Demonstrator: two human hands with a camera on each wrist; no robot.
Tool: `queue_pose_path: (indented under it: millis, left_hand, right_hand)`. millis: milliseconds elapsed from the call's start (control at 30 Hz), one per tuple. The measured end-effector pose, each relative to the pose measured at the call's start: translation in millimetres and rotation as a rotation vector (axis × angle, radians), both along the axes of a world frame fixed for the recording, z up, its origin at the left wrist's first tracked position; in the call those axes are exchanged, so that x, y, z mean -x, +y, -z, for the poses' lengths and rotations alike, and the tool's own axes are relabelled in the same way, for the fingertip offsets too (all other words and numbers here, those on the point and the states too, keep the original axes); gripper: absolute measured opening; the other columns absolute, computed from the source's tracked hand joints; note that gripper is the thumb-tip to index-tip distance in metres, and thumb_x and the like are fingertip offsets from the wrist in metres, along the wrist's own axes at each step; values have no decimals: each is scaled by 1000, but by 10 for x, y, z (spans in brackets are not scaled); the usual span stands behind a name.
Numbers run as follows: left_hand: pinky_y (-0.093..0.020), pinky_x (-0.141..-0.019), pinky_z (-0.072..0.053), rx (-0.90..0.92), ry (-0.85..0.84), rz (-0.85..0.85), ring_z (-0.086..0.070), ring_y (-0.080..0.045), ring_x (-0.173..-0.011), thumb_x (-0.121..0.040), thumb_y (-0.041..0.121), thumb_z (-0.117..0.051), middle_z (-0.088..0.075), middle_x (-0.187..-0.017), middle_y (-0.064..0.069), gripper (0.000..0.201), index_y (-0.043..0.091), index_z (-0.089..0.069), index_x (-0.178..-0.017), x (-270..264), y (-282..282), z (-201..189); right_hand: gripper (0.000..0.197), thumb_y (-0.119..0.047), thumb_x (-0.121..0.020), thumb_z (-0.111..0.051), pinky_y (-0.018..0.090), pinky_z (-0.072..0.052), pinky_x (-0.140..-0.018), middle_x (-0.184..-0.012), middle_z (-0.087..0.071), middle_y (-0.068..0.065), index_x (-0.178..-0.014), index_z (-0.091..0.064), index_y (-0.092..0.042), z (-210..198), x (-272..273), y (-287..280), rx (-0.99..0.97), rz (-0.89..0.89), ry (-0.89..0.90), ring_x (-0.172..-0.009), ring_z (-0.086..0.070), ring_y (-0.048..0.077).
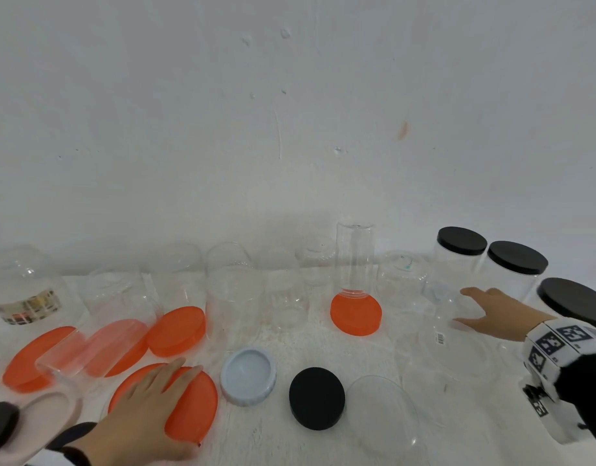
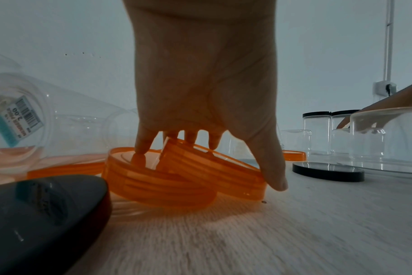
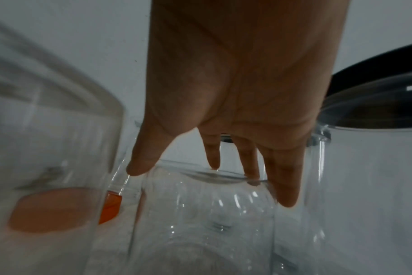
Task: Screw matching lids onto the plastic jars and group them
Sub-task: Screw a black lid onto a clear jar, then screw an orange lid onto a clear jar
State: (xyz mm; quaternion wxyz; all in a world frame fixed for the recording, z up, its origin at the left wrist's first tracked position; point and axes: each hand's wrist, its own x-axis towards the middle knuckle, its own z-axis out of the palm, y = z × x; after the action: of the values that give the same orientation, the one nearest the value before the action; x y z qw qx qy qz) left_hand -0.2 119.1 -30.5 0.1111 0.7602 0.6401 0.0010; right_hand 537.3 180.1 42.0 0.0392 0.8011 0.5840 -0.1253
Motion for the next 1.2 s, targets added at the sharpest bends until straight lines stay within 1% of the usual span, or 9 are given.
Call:
queue_pose_path:
  millis: [267, 467, 633, 767, 900, 1000, 1067, 1133, 1200]
  left_hand:
    - [-24, -117, -7, 6, -24, -14, 1, -10, -147, -62, 82, -57, 9, -159, 10, 120, 33, 5, -152, -3, -13, -31]
    - [-31, -118, -17, 96, -72, -29, -4, -12, -147, -51, 85, -57, 7, -159, 11, 128, 41, 12, -149, -16, -10, -133]
    - [-26, -115, -24, 81, -209, -17, -16, -7, -142, -46, 89, -56, -3, -157, 14, 132, 36, 4, -150, -55, -37, -256]
    - [-26, -113, -26, 57, -337, -37, -21, -8, -141, -42, 88, -55, -11, -156, 12, 132, 30, -7, -151, -105, -74, -364]
    - [-27, -109, -30, 54, -495, -91, -29, -9, -136, -38, 86, -55, -22, -153, 8, 132, 27, -17, -150, -130, -126, -466]
    - [-22, -99, -32, 47, -630, -146, -34, -4, -122, -37, 82, -58, -29, -150, 7, 128, 29, -23, -148, -117, -156, -513]
    - [-24, -96, -33, 56, -722, -180, -34, -3, -118, -39, 80, -62, -32, -148, 8, 124, 31, -25, -147, -95, -179, -539]
    - [-26, -97, -34, 67, -796, -203, -37, -7, -122, -38, 82, -61, -34, -147, 9, 124, 34, -27, -146, -61, -203, -555]
    - [-29, -99, -35, 67, -838, -212, -38, -13, -131, -47, 83, -65, -33, -150, 9, 117, 34, -27, -147, -28, -223, -553]
  right_hand:
    - [97, -64, -70, -71, 37, -42, -98, -119, -46, 7, -146, -25, -25, -72, 32, 18, -66, 4, 84, -110, -51, 24]
    - [100, -63, -64, -76, 33, -37, -84, -131, -45, 10, -145, -31, -27, -399, 65, -104, -256, 16, 216, -104, -47, 22]
    - [102, -58, -61, -81, 46, -39, -99, -136, -35, 8, -145, -25, -40, -600, 258, -224, -411, 0, 219, -124, -41, 30]
    - [103, -51, -55, -86, 44, -38, -104, -125, -31, -1, -140, -28, -41, -734, 597, -303, -489, -82, 292, -124, -39, 27]
    - [106, -58, -49, -82, 35, -40, -95, -123, -31, -8, -139, -29, -37, -871, 1063, -412, -450, -224, 319, -119, -40, 16]
    - [111, -69, -43, -72, 30, -40, -92, -122, -37, -12, -138, -29, -32, -895, 1472, -531, -403, -342, 338, -115, -40, 10]
    - [110, -65, -46, -69, 26, -40, -93, -127, -34, -13, -140, -27, -26, -848, 1744, -609, -356, -407, 343, -116, -41, 10]
    - [111, -62, -48, -69, 24, -40, -93, -126, -30, -15, -141, -25, -22, -754, 1987, -680, -291, -466, 356, -117, -40, 9]
    - [109, -60, -51, -72, 20, -42, -88, -125, -28, -15, -141, -23, -24, -623, 2198, -756, -220, -516, 374, -113, -41, 7]
